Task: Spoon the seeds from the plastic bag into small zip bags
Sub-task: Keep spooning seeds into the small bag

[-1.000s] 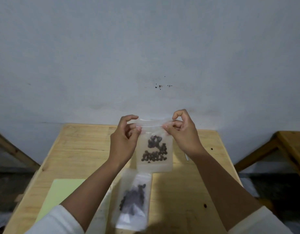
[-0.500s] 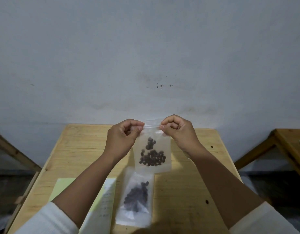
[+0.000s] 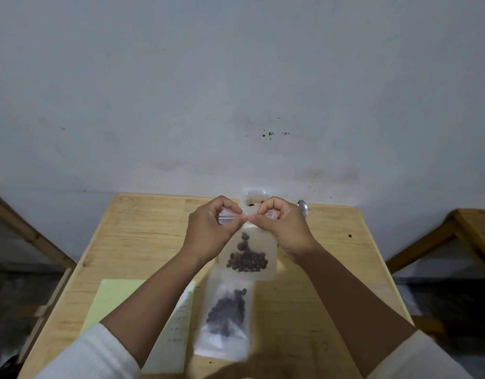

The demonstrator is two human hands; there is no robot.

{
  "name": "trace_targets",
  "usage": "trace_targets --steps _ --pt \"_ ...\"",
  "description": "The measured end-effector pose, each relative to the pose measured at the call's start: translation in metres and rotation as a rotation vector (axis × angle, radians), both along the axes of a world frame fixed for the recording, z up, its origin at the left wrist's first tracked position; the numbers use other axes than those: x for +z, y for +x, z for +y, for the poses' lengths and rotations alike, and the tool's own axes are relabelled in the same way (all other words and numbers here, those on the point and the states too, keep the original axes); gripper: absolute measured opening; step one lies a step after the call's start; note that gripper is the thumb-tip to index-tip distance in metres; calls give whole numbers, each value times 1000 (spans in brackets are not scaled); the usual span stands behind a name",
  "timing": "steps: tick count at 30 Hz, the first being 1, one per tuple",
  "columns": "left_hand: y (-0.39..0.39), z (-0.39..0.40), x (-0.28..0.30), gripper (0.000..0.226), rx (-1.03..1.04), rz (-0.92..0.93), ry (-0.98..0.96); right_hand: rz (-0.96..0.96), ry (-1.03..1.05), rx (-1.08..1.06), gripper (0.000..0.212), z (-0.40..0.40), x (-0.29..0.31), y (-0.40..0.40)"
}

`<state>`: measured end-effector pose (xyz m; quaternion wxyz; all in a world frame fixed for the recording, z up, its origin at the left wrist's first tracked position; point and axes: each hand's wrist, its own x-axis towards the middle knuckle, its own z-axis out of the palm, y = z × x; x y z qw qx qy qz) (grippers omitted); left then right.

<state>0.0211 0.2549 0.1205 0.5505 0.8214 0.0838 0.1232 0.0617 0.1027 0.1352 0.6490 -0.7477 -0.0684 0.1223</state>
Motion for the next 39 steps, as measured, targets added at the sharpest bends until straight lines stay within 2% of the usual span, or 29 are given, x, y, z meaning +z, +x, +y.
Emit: trace_targets --steps 4,7,11,17,20,22,25,29,35,39 --pt "2 0 -1 12 14 1 57 66 53 -45 17 5 -12 0" --pt "2 9 -8 12 61 59 4 103 73 48 16 1 -21 -5" --pt "-7 20 -33 13 40 209 -13 147 -50 27 13 -5 -47 -21" --pt "-38 16 -94 32 -22 375 183 258 -284 -148 16 2 -115 -54" --pt "-49 10 -120 43 -54 412 208 151 -456 -170 10 8 -140 -65" --pt "-54 7 -129 46 -82 413 281 44 -564 -154 16 11 -149 -71" --pt "-58 4 -140 40 -133 320 371 -116 -705 -71 23 16 -156 -79" --pt "-60 2 -152 34 -190 234 495 -443 -885 80 34 18 -159 -89" --pt "-63 0 -152 62 -270 259 641 -509 -1012 280 41 14 -158 -94" --pt "-59 1 -144 42 -320 300 665 -512 -983 318 42 9 -153 -90"
